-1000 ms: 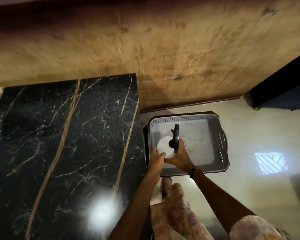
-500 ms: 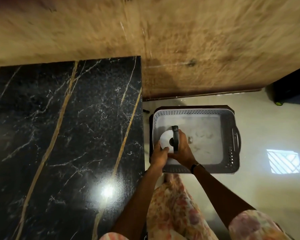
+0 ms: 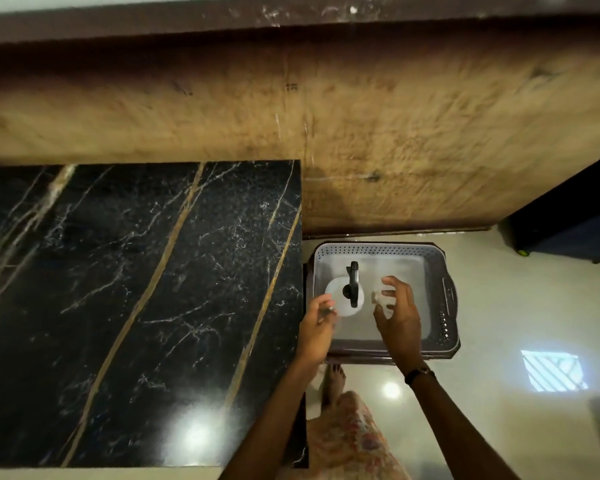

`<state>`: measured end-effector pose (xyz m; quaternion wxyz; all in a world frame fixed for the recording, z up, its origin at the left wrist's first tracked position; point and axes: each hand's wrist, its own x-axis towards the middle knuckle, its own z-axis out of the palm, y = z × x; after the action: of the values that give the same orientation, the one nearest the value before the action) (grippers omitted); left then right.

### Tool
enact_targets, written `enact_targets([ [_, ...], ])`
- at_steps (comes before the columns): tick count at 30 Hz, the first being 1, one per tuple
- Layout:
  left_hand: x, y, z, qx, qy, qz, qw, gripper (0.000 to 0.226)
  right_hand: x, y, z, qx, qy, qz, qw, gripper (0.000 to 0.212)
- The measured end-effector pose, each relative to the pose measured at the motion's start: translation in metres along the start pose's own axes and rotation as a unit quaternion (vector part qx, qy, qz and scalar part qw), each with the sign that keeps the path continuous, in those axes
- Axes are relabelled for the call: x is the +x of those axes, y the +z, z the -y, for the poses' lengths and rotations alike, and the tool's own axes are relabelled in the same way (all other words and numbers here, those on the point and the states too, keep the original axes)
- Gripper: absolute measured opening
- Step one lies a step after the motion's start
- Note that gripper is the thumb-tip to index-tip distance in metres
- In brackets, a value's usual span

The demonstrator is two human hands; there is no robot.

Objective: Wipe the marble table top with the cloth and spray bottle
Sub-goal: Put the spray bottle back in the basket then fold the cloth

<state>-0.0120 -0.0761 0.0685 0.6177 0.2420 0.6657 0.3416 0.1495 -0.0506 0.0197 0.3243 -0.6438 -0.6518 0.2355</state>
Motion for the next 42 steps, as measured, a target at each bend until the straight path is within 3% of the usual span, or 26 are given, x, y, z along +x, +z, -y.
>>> enact_targets([
  [6,-0.051,-0.079,-0.007,-0.030,0.059,0.015,0.998,0.021,-0.025,0.014,0.111,0.070,-0.050,0.032,0.996,0.046],
  [15,-0.087,-0.286,0.025,-0.046,0.102,-0.061,0.992,0.019,-0.092,0.150,0.267,0.105,-0.089,0.151,0.979,0.046],
  [20,-0.119,-0.416,0.059,-0.080,0.099,-0.169,0.977,0.017,-0.133,0.236,0.345,0.117,-0.117,0.263,0.951,0.040],
  [24,-0.136,-0.504,0.089,-0.109,0.085,-0.284,0.949,0.018,-0.164,0.302,0.393,0.114,-0.115,0.407,0.899,0.032],
  [28,-0.141,-0.568,0.103,-0.045,0.073,-0.389,0.917,0.018,-0.190,0.358,0.434,0.082,-0.123,0.487,0.861,0.030],
  [32,-0.138,-0.611,0.108,0.036,0.013,-0.534,0.844,0.033,-0.207,0.403,0.474,0.068,-0.093,0.482,0.869,0.034],
  [34,-0.135,-0.623,0.109,0.040,-0.022,-0.567,0.823,0.037,-0.213,0.422,0.491,0.042,-0.090,0.471,0.876,0.040],
  [39,-0.122,-0.639,0.115,-0.003,-0.072,-0.557,0.828,0.044,-0.217,0.457,0.515,-0.031,-0.081,0.459,0.884,0.057],
  [42,-0.118,-0.647,0.118,-0.011,-0.090,-0.559,0.824,0.048,-0.217,0.468,0.519,-0.060,-0.091,0.461,0.881,0.056],
])
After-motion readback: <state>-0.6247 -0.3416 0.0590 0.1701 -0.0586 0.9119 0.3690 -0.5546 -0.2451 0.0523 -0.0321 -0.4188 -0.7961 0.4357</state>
